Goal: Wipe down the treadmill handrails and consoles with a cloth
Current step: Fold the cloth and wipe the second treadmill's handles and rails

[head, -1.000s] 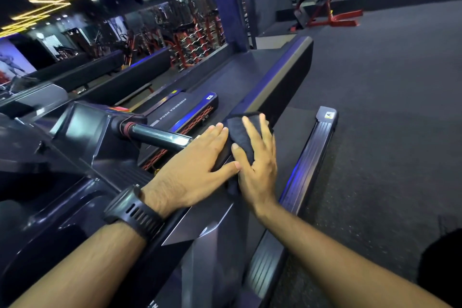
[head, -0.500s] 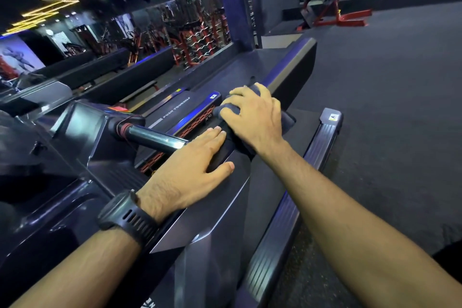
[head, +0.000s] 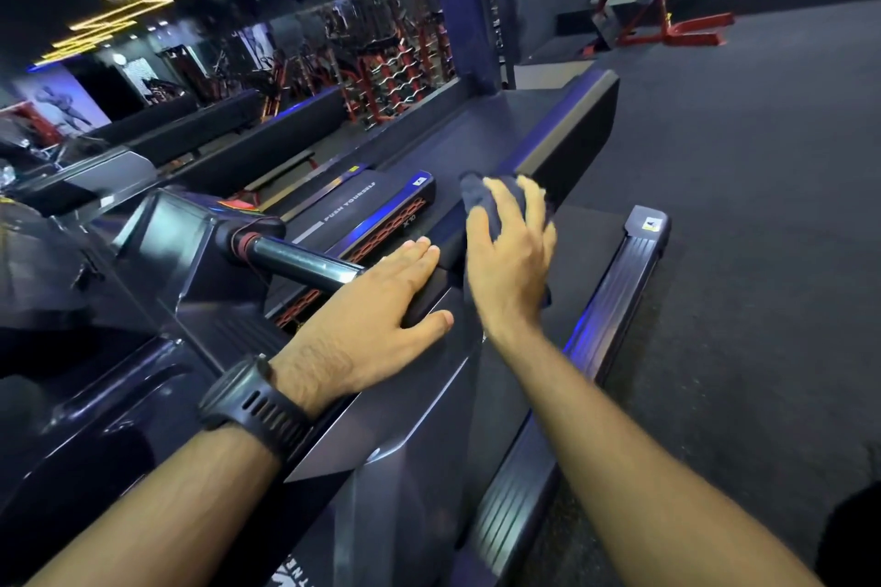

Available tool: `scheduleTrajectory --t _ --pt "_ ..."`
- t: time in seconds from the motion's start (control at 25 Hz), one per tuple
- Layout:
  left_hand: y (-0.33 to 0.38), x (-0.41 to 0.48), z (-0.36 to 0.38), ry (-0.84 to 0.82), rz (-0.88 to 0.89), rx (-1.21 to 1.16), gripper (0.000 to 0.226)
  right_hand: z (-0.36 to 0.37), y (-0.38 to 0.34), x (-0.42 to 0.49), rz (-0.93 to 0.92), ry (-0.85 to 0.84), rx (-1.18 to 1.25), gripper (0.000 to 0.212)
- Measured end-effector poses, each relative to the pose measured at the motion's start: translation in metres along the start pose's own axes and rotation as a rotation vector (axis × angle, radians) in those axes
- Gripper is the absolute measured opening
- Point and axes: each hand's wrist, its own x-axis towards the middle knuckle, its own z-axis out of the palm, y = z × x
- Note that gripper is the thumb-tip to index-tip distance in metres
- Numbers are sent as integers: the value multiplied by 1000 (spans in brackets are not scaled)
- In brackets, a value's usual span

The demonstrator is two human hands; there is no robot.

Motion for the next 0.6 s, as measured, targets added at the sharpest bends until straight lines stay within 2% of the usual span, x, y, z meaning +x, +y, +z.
scheduleTrajectory --t 0.12,0.16,0.28,0.32,0.44,0.48,0.52,0.6 --pt "-1 5 0 -13 22 -7 78 3 13 -33 -191 9 112 42" --pt "-1 7 0 -17 24 -12 78 4 17 -24 -201 1 138 43" --pt "-3 12 2 -28 21 -20 78 7 15 -4 105 -5 283 49" --pt "-2 14 2 -32 23 -24 79 7 15 -11 111 -11 286 50" --pt "-3 23 4 -35 40 -29 88 5 33 -29 -317 -63 166 48" --pt "-3 25 4 -37 42 -21 90 4 41 -18 -395 -66 153 48" --pt "-3 26 5 -38 35 -13 90 5 47 -3 -349 -55 168 48" --pt "-2 27 6 -43 21 -10 91 8 41 8 7 -38 275 53"
